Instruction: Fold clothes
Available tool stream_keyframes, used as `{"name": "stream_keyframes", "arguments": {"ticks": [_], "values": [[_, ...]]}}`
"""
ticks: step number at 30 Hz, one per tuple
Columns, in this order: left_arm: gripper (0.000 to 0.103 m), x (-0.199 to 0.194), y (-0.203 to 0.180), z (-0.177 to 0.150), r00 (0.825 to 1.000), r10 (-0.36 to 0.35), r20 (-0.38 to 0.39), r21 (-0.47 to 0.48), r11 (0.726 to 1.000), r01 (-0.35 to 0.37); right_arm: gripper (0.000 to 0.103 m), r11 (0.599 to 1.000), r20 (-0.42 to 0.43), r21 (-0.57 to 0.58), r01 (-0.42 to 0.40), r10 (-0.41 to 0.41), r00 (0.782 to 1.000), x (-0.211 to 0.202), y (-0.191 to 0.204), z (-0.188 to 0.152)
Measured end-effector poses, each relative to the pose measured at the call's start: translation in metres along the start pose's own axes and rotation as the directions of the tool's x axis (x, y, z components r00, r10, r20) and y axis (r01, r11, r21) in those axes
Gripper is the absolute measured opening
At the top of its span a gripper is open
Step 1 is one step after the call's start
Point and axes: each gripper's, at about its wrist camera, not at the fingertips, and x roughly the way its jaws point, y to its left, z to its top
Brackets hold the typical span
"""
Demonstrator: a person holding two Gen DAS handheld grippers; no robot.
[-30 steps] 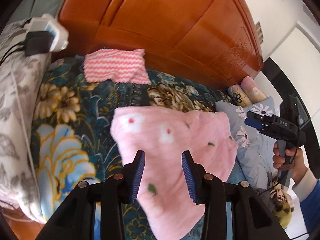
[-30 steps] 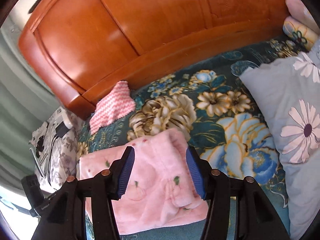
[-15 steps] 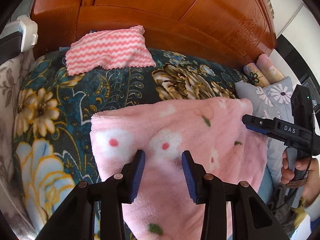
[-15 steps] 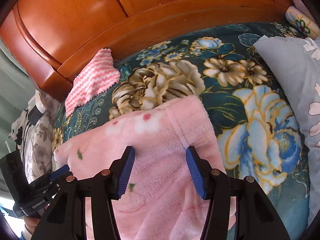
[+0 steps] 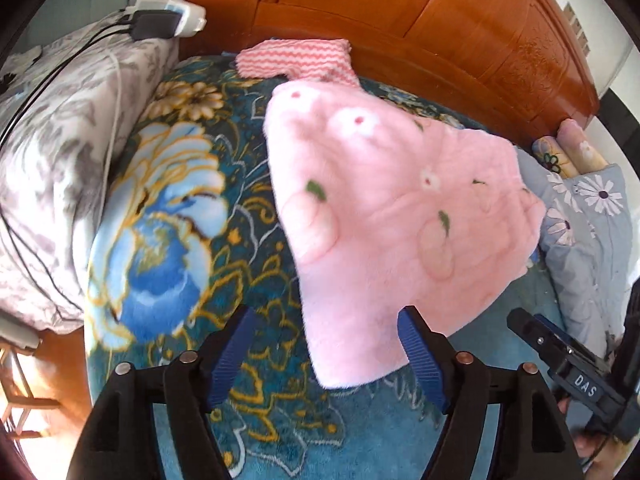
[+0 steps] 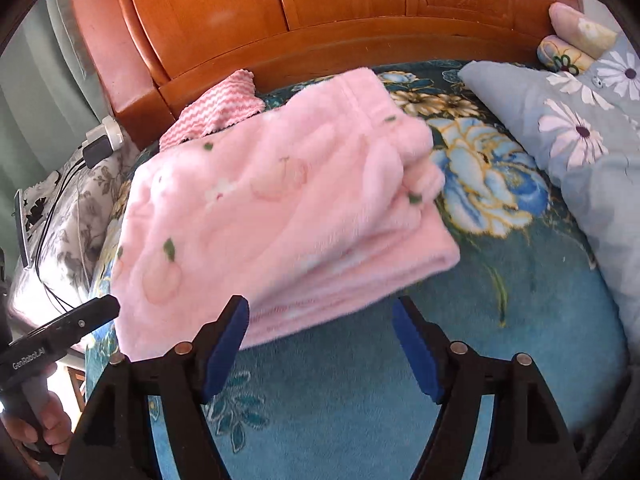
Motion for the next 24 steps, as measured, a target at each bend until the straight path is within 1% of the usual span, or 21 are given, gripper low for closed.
{"name": "stream_keyframes", "arguments": {"ticks": [1, 2, 3, 5, 6, 8, 10, 12, 14, 15, 20, 24], "values": [[0.086, 0.001, 0.001, -0.008, 0.999, 0.041, 0.008, -0.015, 0.999, -0.041, 0.082, 1.000, 0.001, 0.021, 0.008, -0.008, 1.000, 0.002, -0.002, -0.012], [0.091, 0.002, 0.001, -0.015, 0.997, 0.079, 0.016, -0.023, 0.997, -0.078, 0.082, 0.999, 0.000, 0.032, 0.031, -0.031, 1.000, 0.005, -0.002, -0.022], [0.096, 0.003, 0.000, -0.021, 0.994, 0.107, 0.029, -0.021, 0.994, -0.106, 0.082, 0.998, -0.001, 0.044, 0.054, -0.054, 0.999, 0.008, -0.002, -0.032], [0.103, 0.005, -0.004, -0.031, 0.986, 0.154, 0.056, -0.006, 0.988, -0.154, 0.082, 0.996, 0.000, 0.053, 0.076, -0.076, 0.997, 0.014, 0.001, -0.045], [0.103, 0.007, -0.007, -0.035, 0.982, 0.173, 0.071, 0.008, 0.985, -0.174, 0.082, 0.995, 0.009, 0.056, 0.084, -0.084, 0.996, 0.015, 0.002, -0.048], [0.103, 0.014, -0.012, -0.042, 0.980, 0.187, 0.075, 0.048, 0.981, -0.190, 0.082, 0.993, 0.064, 0.045, 0.107, -0.110, 0.992, 0.013, 0.007, -0.052], [0.103, 0.021, -0.018, -0.049, 0.977, 0.199, 0.080, 0.088, 0.975, -0.206, 0.082, 0.991, 0.126, 0.021, 0.130, -0.132, 0.983, 0.011, 0.010, -0.053], [0.103, 0.029, -0.021, -0.056, 0.972, 0.223, 0.076, 0.119, 0.966, -0.231, 0.082, 0.985, 0.162, 0.007, 0.170, -0.169, 0.972, 0.012, 0.011, -0.055], [0.103, 0.029, -0.025, -0.063, 0.964, 0.239, 0.117, 0.145, 0.956, -0.255, 0.082, 0.982, 0.158, 0.000, 0.187, -0.185, 0.970, 0.017, 0.011, -0.057], [0.103, 0.029, -0.026, -0.065, 0.963, 0.239, 0.128, 0.147, 0.955, -0.257, 0.082, 0.982, 0.152, -0.002, 0.191, -0.188, 0.970, 0.021, 0.011, -0.058], [0.103, 0.027, -0.026, -0.071, 0.960, 0.237, 0.146, 0.142, 0.956, -0.258, 0.082, 0.979, 0.100, -0.007, 0.203, -0.201, 0.974, 0.035, 0.010, -0.067], [0.103, 0.025, -0.027, -0.072, 0.959, 0.241, 0.150, 0.144, 0.954, -0.262, 0.082, 0.980, 0.101, -0.005, 0.201, -0.199, 0.975, 0.034, 0.009, -0.070]]}}
